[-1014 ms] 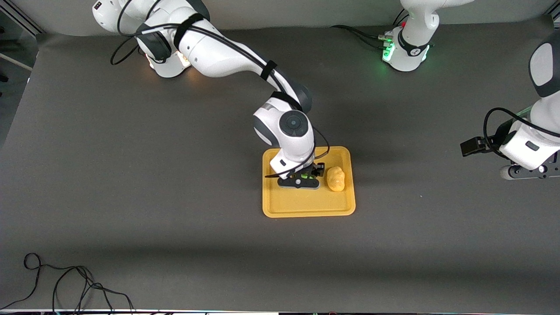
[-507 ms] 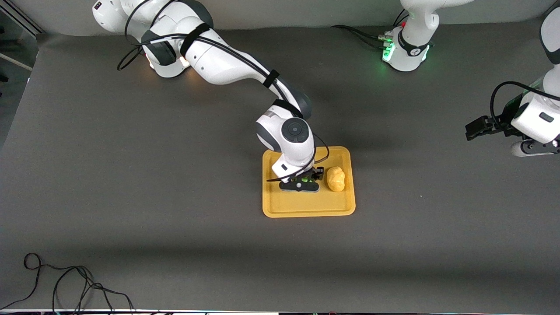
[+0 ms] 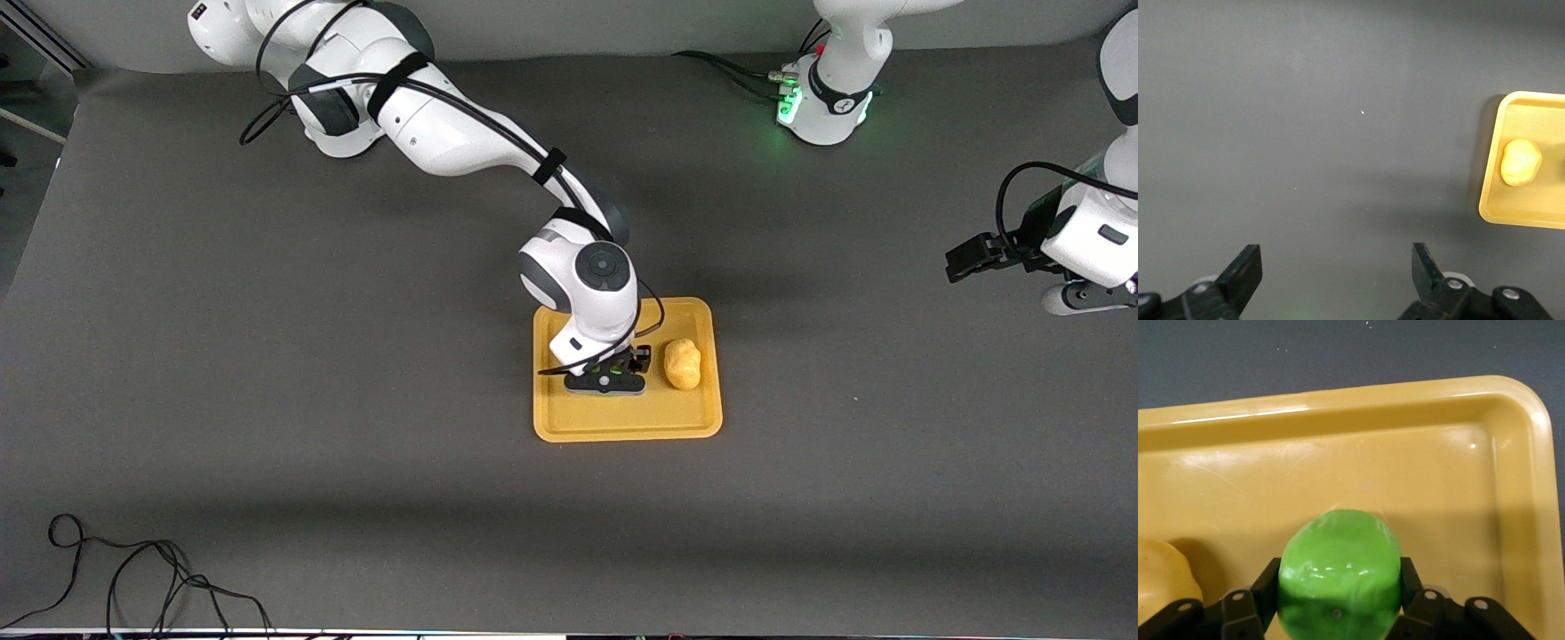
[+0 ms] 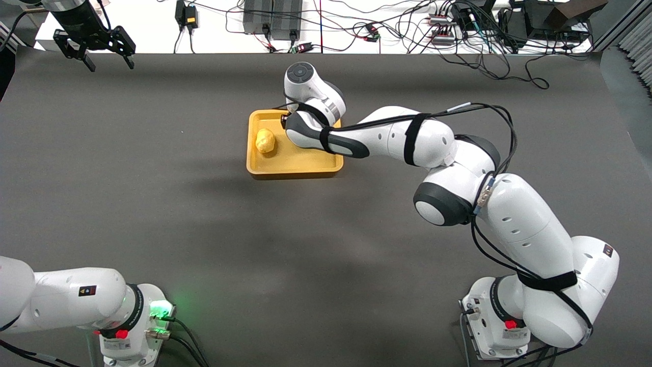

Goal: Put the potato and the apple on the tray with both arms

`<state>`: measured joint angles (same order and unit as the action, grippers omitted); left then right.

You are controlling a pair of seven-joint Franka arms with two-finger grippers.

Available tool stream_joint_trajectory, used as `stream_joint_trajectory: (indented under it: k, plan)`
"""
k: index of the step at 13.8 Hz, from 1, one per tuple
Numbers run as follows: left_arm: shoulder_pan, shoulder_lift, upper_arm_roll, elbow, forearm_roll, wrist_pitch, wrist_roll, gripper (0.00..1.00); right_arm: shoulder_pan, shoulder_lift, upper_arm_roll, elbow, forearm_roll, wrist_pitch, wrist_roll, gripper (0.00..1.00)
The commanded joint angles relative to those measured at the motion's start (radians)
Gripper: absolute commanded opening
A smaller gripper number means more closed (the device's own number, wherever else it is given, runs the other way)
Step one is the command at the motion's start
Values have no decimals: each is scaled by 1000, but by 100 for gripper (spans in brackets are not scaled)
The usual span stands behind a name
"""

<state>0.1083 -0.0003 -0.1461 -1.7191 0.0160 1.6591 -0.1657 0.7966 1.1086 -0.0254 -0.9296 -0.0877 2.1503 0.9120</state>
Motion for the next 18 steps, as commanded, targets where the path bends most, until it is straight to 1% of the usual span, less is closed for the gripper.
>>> stream_joint_trajectory:
  k: [1,2,3,5,6,10,12,14,16,18]
  plan:
    - [1,-21,7,-10,-10,8,-14,100,1,10,-2,26,-24,-20,11,53]
    - [1,-21,7,-10,-10,14,-6,100,1,11,-2,26,-21,-18,14,96]
    - [-2,-18,3,-8,-2,19,-9,100,0,7,-2,26,-20,-21,14,100]
    - [-10,-10,0,-10,16,28,-6,100,-4,-30,-1,31,-14,-81,14,100]
    - [-4,-7,-1,-10,-2,28,-5,100,-19,-70,4,29,-12,-117,14,100]
    - [-13,-10,-3,-7,-5,27,0,100,-71,-260,6,31,28,-329,-27,100]
    - [-16,-9,-4,-4,-7,36,0,100,-131,-349,5,29,43,-435,-117,100]
    - [-16,-9,-4,-5,-7,30,0,100,-198,-439,1,22,46,-524,-264,100]
    - [-15,-7,-4,-4,-7,36,0,100,-255,-536,-7,-56,45,-610,-393,100]
    - [-16,-7,-4,-5,-7,39,0,100,-348,-656,-5,-183,48,-616,-493,100]
